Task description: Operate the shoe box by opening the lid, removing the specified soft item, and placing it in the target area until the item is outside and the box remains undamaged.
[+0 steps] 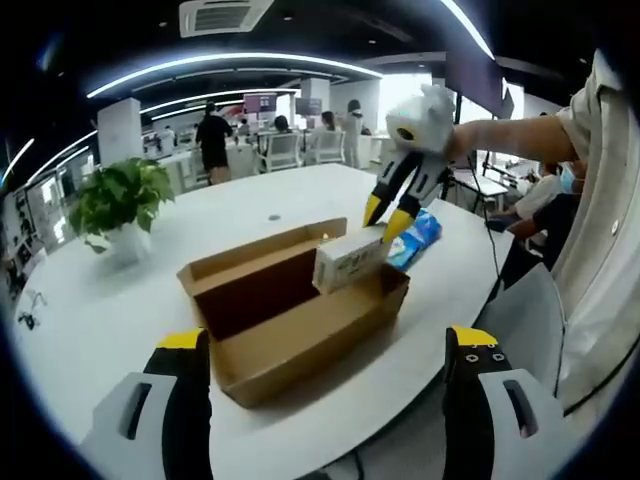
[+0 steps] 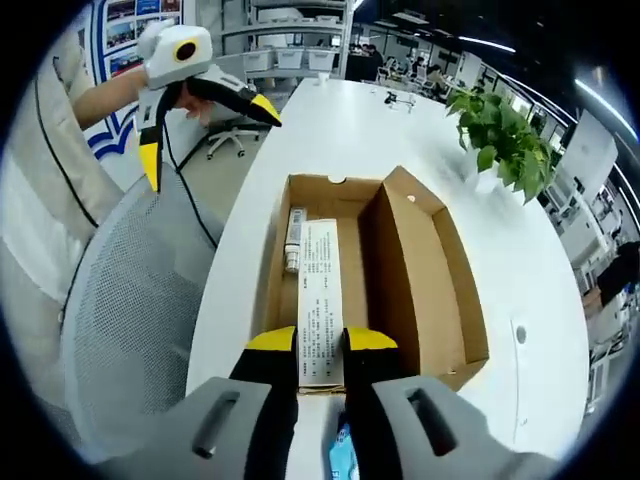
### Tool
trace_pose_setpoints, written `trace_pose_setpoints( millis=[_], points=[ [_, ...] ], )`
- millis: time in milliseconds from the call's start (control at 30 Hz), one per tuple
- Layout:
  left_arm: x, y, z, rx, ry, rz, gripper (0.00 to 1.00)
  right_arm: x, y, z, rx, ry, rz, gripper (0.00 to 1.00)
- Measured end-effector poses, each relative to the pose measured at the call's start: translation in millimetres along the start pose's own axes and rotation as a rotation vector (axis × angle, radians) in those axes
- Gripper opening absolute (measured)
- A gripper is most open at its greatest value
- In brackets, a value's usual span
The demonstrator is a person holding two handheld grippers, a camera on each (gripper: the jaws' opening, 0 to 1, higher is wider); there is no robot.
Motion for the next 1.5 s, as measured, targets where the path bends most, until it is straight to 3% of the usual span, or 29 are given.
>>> trace_pose_setpoints(
  millis=[200, 400, 967, 1200, 1500],
  points=[
    [-1.5, 0.9, 1.9, 0.005, -0.005, 0.004, 1.0, 0.7, -21.8, 4.7, 0.002, -0.014, 0.013, 0.13],
    [-3.6, 2.5, 3.1, 0.011, -0.004, 0.013, 1.0, 13.9, -42.6, 14.1, 0.024, -0.012, 0.009, 0.13],
    [-10.7, 13.4, 11.3, 0.028, 0.022, -0.005, 1.0, 81.0, -108.9, 51.6, 0.133, 0.041, -0.021, 0.14],
    [-10.5, 12.3, 6.5, 0.016, 0.009, -0.005, 1.0, 107.5, -121.5, 63.0, 0.159, 0.066, -0.04, 0.14],
    [-4.3, 14.9, 7.6, 0.01, -0.009, -0.033, 1.0, 137.3, -118.4, 79.3, 0.185, 0.087, -0.063, 0.14]
  ],
)
Point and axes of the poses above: the point that each gripper's makers call its tool centre point, and the gripper's own axes: y roughly forward along the fingers, z roughly to its right, x roughly out of its underside, the point moved 3 cm from there along -y, roughly backward along the fingers, and after that the axes turned 7 degrees about -z, right-handed, at the moved point
